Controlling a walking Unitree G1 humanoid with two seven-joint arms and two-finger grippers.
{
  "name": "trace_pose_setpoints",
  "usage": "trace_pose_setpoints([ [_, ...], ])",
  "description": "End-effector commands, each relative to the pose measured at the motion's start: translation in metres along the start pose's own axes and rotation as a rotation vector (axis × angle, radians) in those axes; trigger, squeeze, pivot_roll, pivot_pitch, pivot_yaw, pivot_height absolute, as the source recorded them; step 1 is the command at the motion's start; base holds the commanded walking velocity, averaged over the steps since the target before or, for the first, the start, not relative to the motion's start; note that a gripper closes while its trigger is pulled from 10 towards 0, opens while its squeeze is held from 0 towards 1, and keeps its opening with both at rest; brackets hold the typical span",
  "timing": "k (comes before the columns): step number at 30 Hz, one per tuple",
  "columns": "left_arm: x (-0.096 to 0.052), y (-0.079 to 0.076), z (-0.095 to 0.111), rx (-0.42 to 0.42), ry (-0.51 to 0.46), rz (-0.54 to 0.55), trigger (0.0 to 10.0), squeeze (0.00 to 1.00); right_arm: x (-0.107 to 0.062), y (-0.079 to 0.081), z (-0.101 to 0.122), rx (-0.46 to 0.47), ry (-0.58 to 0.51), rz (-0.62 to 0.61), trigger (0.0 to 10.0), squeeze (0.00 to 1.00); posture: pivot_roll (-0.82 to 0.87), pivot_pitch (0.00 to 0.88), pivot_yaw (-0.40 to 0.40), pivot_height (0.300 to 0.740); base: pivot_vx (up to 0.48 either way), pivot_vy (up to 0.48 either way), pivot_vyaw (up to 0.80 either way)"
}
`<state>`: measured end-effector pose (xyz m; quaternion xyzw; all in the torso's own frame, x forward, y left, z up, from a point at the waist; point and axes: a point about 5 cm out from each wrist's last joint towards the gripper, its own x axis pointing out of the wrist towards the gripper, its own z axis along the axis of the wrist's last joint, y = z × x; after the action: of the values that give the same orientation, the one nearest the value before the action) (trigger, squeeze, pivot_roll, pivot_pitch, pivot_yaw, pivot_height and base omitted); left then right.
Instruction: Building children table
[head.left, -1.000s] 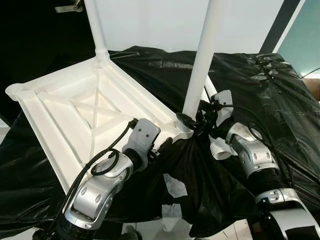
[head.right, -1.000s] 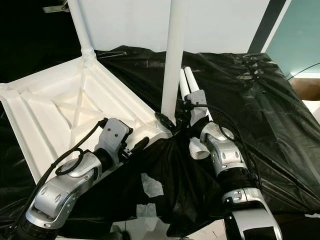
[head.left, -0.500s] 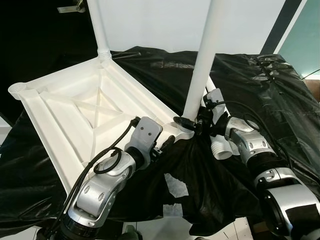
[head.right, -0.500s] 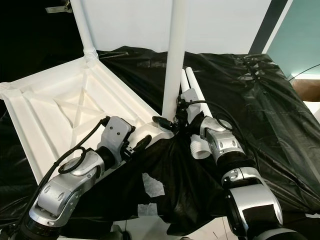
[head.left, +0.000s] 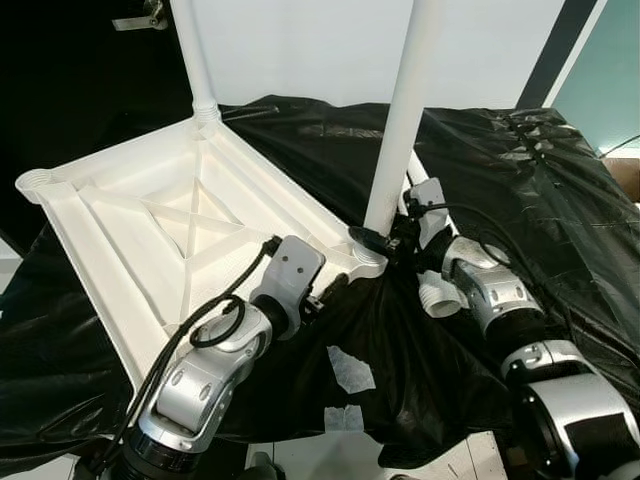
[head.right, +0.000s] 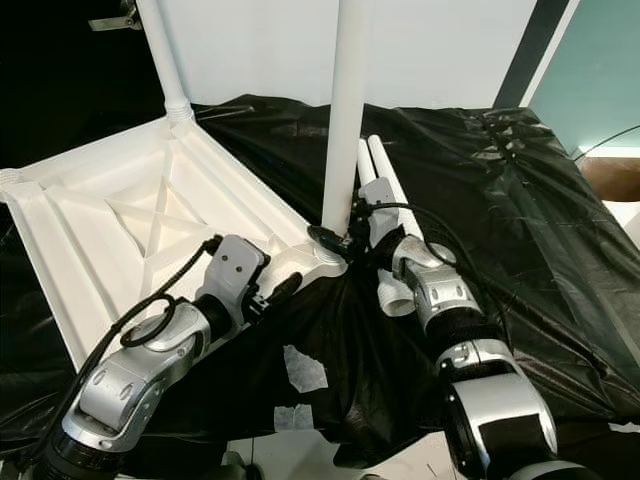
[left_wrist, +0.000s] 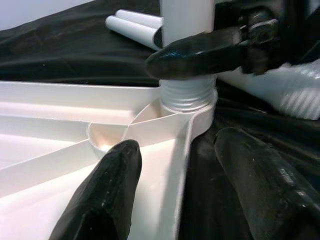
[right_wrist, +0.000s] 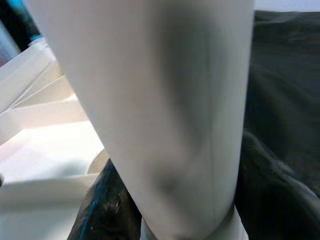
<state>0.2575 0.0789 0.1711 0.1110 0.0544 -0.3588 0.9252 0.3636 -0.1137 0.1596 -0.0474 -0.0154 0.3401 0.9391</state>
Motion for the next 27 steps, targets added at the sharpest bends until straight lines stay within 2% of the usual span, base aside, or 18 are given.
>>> trace_pose_setpoints([
  [1,0.000,0.000,0.001,0.020,0.002,-0.039,10.0,0.00,-0.001,0.010,-0.016,0.047,0.061,-0.101,10.0,0.00,0.07,0.061,-0.003,0.740,0.000,0.000,0.00],
  [2,0.000,0.002,0.002,0.021,0.001,-0.035,10.0,0.00,-0.001,0.016,-0.016,0.058,0.063,-0.145,10.0,0.00,0.08,0.056,-0.006,0.740,0.000,0.000,0.00],
  [7,0.000,0.003,0.005,0.018,-0.007,-0.032,10.0,0.00,-0.001,0.023,-0.017,0.086,0.059,-0.201,10.0,0.00,0.08,0.056,-0.006,0.740,0.000,0.000,0.00],
  [10,-0.001,0.004,0.004,0.024,-0.005,-0.025,10.0,0.00,0.000,0.033,-0.018,0.156,0.052,-0.362,10.0,0.00,0.09,0.046,-0.008,0.740,0.000,0.000,0.00],
  [12,-0.002,0.004,0.004,0.024,-0.005,-0.023,10.0,0.00,0.000,0.037,-0.017,0.175,0.048,-0.388,10.0,0.00,0.09,0.046,-0.008,0.740,0.000,0.000,0.00],
  [17,-0.002,0.004,0.004,0.024,-0.006,-0.023,10.0,0.00,-0.001,0.048,-0.008,0.185,-0.002,-0.357,10.0,0.00,0.09,0.043,-0.008,0.740,0.000,0.000,0.00],
  [26,-0.002,0.000,0.002,0.019,-0.002,-0.029,10.0,0.00,-0.006,0.044,0.002,0.175,-0.052,-0.349,10.0,0.00,0.10,0.042,-0.015,0.740,0.000,0.000,0.00],
  [27,-0.002,0.000,0.002,0.019,-0.001,-0.028,10.0,0.00,-0.008,0.040,0.004,0.168,-0.072,-0.341,10.0,0.65,0.10,0.040,-0.018,0.740,0.000,0.000,0.00],
])
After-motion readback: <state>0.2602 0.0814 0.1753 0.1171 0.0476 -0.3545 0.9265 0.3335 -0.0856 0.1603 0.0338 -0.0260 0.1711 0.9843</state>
